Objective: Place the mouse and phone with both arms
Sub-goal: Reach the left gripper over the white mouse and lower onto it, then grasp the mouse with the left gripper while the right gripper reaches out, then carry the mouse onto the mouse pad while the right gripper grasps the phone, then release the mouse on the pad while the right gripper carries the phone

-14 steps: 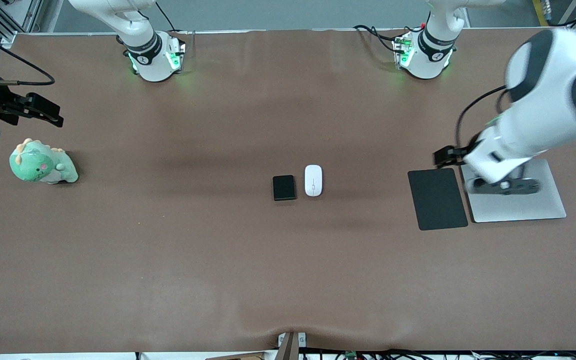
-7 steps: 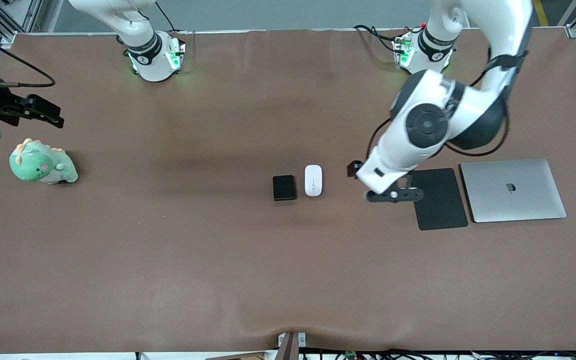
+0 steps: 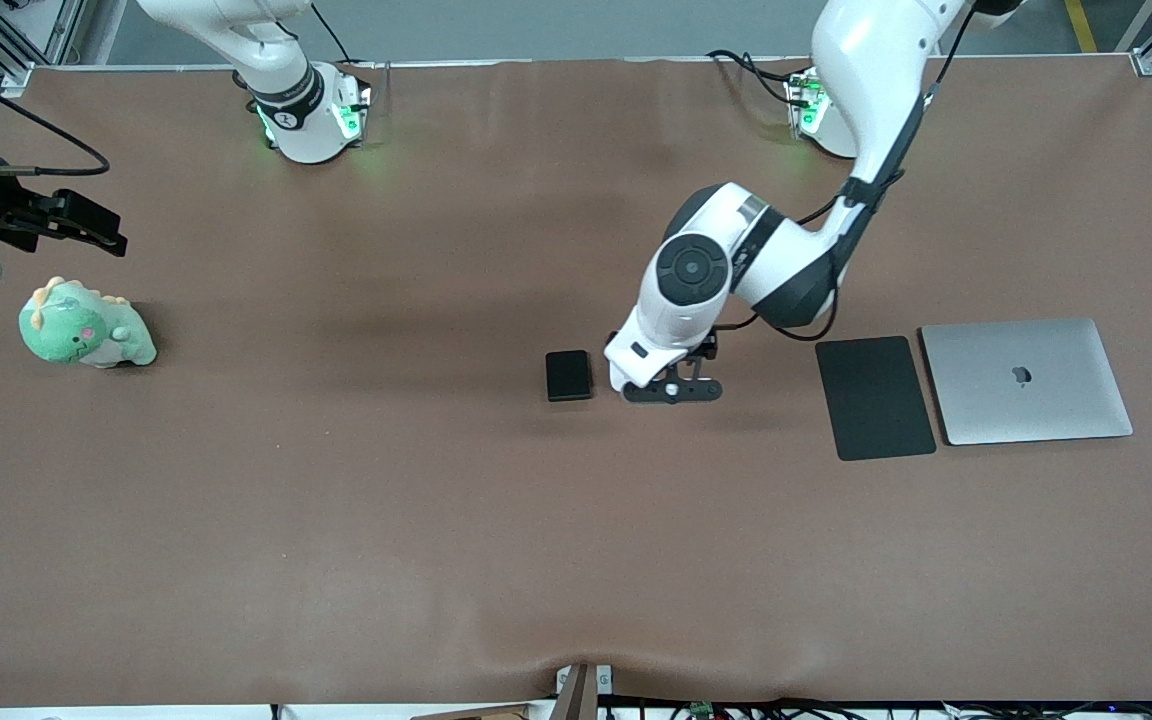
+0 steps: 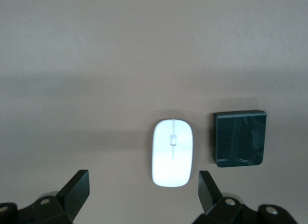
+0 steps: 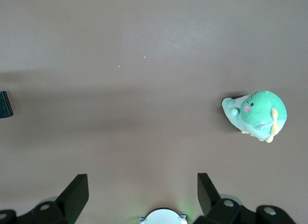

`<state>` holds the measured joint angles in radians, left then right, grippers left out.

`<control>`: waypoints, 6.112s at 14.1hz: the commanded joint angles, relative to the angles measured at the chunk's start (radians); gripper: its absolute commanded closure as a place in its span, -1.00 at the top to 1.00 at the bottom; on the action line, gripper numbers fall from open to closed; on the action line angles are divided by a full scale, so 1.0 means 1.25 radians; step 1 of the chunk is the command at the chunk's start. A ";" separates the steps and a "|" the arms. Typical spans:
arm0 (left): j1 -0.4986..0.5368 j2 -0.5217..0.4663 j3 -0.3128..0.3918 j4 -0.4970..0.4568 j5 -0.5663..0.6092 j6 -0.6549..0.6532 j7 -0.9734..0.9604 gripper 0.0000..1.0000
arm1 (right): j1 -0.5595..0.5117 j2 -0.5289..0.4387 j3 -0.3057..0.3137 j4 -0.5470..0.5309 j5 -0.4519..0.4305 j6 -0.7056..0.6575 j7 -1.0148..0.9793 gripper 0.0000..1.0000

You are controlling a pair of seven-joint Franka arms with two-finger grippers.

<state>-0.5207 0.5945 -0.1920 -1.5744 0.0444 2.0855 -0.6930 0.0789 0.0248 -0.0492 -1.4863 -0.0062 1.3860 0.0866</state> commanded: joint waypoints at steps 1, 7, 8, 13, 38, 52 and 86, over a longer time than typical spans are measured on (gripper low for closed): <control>-0.030 0.053 0.008 0.015 0.018 0.021 -0.044 1.00 | -0.013 -0.005 0.005 0.006 -0.015 -0.008 -0.010 1.00; -0.058 0.107 0.006 0.011 0.036 0.078 -0.091 1.00 | -0.013 -0.006 0.006 0.006 -0.015 -0.015 -0.010 1.00; -0.062 0.113 0.006 0.010 0.036 0.083 -0.091 1.00 | -0.013 -0.006 0.005 0.006 -0.015 -0.014 -0.010 1.00; -0.063 0.140 0.006 0.009 0.037 0.084 -0.091 0.88 | -0.003 -0.004 0.009 0.005 -0.013 -0.012 -0.008 1.00; 0.042 0.024 0.009 -0.020 0.058 -0.059 0.023 0.23 | 0.137 0.132 0.012 0.001 -0.012 0.086 0.008 1.00; 0.409 -0.153 0.006 -0.257 0.114 -0.008 0.348 0.25 | 0.479 0.428 0.017 0.010 0.082 0.465 0.221 1.00; 0.539 -0.176 -0.054 0.054 0.163 -0.235 0.435 1.00 | 0.514 0.619 0.007 0.102 0.004 0.638 0.512 -1.00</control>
<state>0.1496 0.3570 -0.2440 -1.6457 0.2381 1.9045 -0.1762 0.7727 0.8873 -0.0498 -1.3473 0.0187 2.2733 0.7055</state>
